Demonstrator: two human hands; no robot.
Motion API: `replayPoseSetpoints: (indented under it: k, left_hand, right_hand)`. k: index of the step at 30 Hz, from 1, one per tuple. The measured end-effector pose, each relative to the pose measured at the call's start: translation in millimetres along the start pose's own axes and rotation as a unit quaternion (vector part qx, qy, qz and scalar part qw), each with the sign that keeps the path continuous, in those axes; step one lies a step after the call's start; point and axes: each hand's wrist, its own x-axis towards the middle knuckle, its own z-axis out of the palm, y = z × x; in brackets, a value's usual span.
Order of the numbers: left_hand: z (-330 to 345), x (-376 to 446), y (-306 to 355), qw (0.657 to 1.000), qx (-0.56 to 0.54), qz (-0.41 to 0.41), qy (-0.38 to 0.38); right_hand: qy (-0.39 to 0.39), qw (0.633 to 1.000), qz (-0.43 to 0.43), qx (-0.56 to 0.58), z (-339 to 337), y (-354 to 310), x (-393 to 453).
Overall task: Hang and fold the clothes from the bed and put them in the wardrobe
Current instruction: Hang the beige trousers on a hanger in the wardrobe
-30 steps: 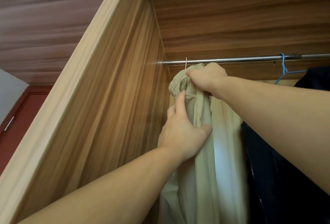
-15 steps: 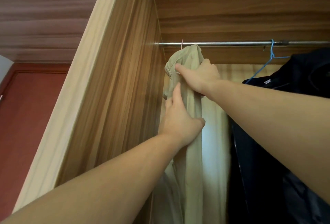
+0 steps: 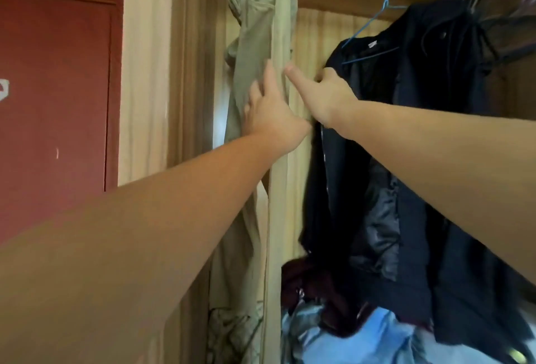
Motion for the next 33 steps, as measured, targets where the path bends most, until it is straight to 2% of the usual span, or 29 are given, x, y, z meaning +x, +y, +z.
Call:
replayPoseSetpoints:
  k: [5,9,14,19,28,33]
  left_hand:
    - [-5,-38,8,0.990,0.096,0.090,-0.047]
    - [10,-78,10,0.967,0.181,0.166,-0.075]
    - [50,-151,12,0.956,0.128,0.155,-0.213]
    - [93,-239,38,0.923,0.125,0.148,-0.333]
    - [160,-343,134,0.870,-0.011,0.215,-0.443]
    - [187,-409,169,0.813,-0.120,0.271,-0.501]
  right_hand:
    - [-0.004,0.999,0.021,-0.049,-21,43,-44]
    - [-0.041,0.987,0.017,-0.157,-53,85,-92]
    - [-0.109,0.940,0.033,-0.320,-109,126,-181]
    - [-0.132,0.893,0.095,-0.419,-183,155,-282]
    - [-0.078,0.819,0.274,-0.498,-311,161,-431]
    - [0.004,0.769,0.373,-0.519,-337,145,-499]
